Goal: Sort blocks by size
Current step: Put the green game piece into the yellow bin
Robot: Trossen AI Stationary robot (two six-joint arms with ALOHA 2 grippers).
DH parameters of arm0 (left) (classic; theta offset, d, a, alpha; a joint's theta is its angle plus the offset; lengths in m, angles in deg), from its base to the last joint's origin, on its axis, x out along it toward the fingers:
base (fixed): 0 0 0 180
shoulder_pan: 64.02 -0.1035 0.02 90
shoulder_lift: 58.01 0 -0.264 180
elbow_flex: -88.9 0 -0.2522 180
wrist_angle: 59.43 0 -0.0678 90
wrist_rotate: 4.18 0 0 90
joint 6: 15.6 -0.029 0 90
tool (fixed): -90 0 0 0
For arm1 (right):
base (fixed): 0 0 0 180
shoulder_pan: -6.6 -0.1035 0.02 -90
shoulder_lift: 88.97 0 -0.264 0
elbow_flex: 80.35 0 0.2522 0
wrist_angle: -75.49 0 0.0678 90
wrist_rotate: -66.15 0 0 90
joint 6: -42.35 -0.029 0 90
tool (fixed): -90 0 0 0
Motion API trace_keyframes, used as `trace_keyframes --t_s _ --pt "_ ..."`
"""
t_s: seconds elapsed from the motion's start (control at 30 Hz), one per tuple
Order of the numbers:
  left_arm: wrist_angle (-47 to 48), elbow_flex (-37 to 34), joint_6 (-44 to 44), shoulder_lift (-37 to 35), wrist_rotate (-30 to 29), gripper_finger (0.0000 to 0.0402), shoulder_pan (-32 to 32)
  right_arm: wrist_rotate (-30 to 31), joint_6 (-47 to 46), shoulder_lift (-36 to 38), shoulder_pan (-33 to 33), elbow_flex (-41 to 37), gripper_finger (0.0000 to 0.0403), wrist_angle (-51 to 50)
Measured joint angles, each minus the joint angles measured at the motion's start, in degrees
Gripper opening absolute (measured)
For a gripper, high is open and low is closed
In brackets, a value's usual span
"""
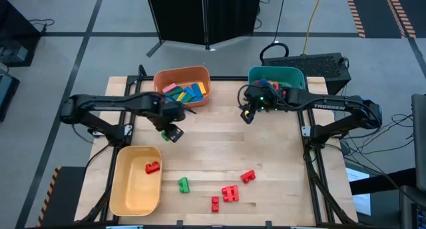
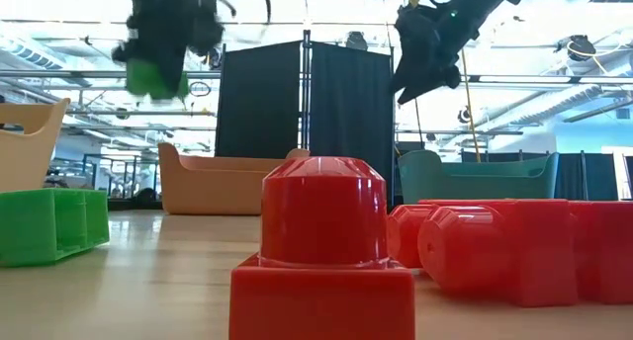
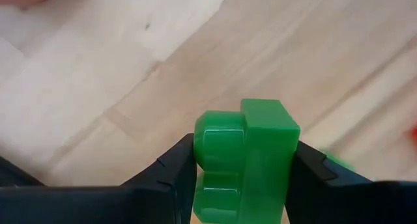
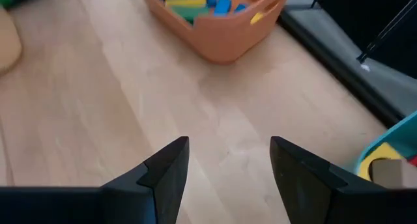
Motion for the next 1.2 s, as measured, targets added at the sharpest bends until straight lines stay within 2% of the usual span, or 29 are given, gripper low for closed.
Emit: trace_keyframes --t_s 0.13,0.33,0.63,0.83,0.97,1.1,1.2 --pt "2.01 4.46 10.00 -5.19 -3.45 0.0160 3.93 -0.56 1.99 -1.66 -0.80 0.00 0.0201 -1.01" --pt "5.23 4.85 28.67 -12.26 -7.35 0.0160 11.05 -0.99 7.24 -4.34 -0.68 0.00 0.0201 0.48" --pt "12.74 4.83 45.19 -12.41 -5.13 0.0160 24.50 -1.08 14.78 -7.51 0.06 0.00 0.0201 3.80" --pt "12.86 4.83 50.13 -9.66 -5.14 0.0160 30.38 -1.26 14.49 -9.18 0.03 0.00 0.0201 3.92" --pt "12.86 4.81 50.18 -6.53 -5.15 0.0160 33.10 -1.27 13.12 -9.49 0.03 0.00 0.0201 3.90" --pt "11.99 3.96 48.89 -3.60 -5.15 0.0160 36.01 -1.26 11.58 -9.55 0.03 0.00 0.0201 3.87" --pt "7.81 1.15 44.66 -2.10 -5.12 0.0160 38.44 -1.26 9.47 -9.55 -0.06 0.00 0.0201 3.87"
